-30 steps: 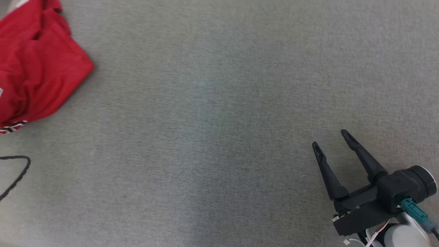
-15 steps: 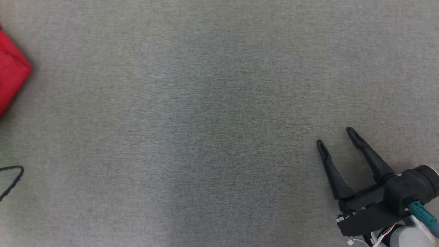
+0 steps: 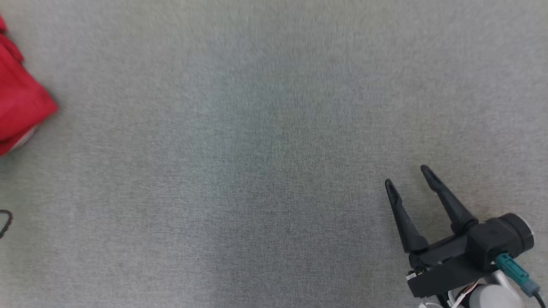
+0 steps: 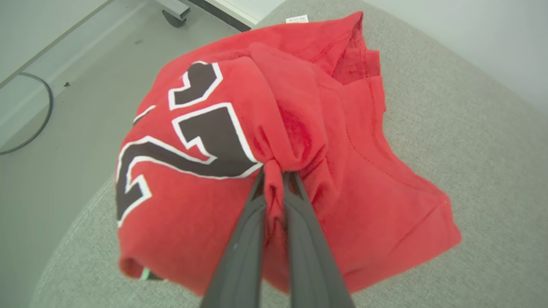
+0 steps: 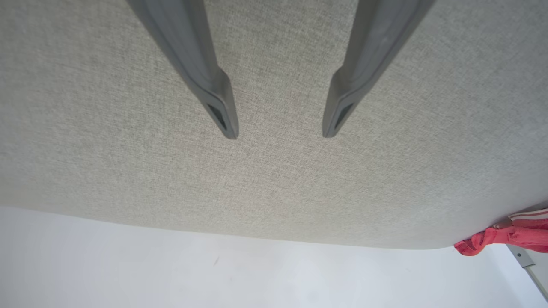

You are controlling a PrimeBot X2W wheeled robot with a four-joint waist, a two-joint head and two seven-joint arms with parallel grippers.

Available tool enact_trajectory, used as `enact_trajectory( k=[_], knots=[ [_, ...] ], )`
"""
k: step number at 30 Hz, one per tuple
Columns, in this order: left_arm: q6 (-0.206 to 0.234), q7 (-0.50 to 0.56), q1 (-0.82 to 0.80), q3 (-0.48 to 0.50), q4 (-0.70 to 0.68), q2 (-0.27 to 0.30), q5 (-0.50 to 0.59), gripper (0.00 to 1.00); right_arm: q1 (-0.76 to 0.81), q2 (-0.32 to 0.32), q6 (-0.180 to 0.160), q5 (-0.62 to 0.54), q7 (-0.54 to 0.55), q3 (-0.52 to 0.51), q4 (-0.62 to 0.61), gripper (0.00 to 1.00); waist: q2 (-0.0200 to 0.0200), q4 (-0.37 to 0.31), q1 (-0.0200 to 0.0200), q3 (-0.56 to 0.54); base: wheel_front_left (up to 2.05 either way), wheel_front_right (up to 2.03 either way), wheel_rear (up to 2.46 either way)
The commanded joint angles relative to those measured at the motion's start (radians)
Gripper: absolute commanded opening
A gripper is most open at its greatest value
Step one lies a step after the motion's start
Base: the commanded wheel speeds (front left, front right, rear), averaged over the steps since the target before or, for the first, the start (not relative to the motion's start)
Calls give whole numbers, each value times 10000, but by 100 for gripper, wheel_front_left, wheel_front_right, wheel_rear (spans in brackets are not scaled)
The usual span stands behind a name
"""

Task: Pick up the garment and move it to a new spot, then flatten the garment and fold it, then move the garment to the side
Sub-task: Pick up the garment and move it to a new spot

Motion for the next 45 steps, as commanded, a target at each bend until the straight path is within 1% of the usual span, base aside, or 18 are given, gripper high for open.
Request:
enact_trajectory(
  k=[1,3,6,11,15,22,27,30,32,35,39,45],
  knots=[
    [-114,-67,-63,-24,-116,154,25,0,112,101,-28,75,-148,41,164,100,0,36,0,-829,0,0,0],
    [-231,-35,-169,-97,-278,260,12,0,173,199,-28,133,-276,63,391,100,0,28,0,-1247,0,0,0],
    [-562,-181,-368,-299,-714,413,58,0,241,396,-28,227,-486,47,689,100,0,-2,0,-1817,0,0,0],
    [-902,-152,-773,-795,-1337,426,220,0,422,784,-28,362,-782,132,1224,100,0,-185,0,-2838,0,0,0],
    [-985,37,-1036,-1213,-1757,196,242,0,531,1035,-28,410,-932,140,1483,100,0,-383,0,-3374,0,0,0],
    [-1160,471,-1458,-2134,-2917,-568,34,0,642,1367,-28,464,-1111,112,1854,100,0,-976,0,-4206,0,0,0],
    [-1435,535,-1541,-2879,-3582,-1013,-233,0,746,1474,-28,417,-1189,33,1946,100,0,-1593,0,-4458,0,0,0],
    [-1513,565,-1529,-3300,-3886,-1311,-353,0,796,1483,-28,412,-1196,-19,1977,100,0,-1992,0,-4502,0,0,0],
    [-1537,508,-1446,-3631,-4060,-1406,-293,0,796,1522,-28,433,-1204,-20,1981,100,0,-2282,0,-4506,0,0,0],
    [-1602,402,-1203,-4187,-4244,-1802,-334,0,763,1626,-28,467,-1243,-35,1961,100,0,-2722,0,-4484,0,0,0],
    [-1616,315,-974,-4843,-4481,-2134,-389,0,635,1691,-28,514,-1273,62,1969,100,0,-3293,0,-4353,0,0,0],
    [-1659,90,-398,-5674,-4445,-2418,-223,0,550,1723,-28,512,-1279,60,1997,100,0,-3916,0,-4093,0,0,0]
  ],
)
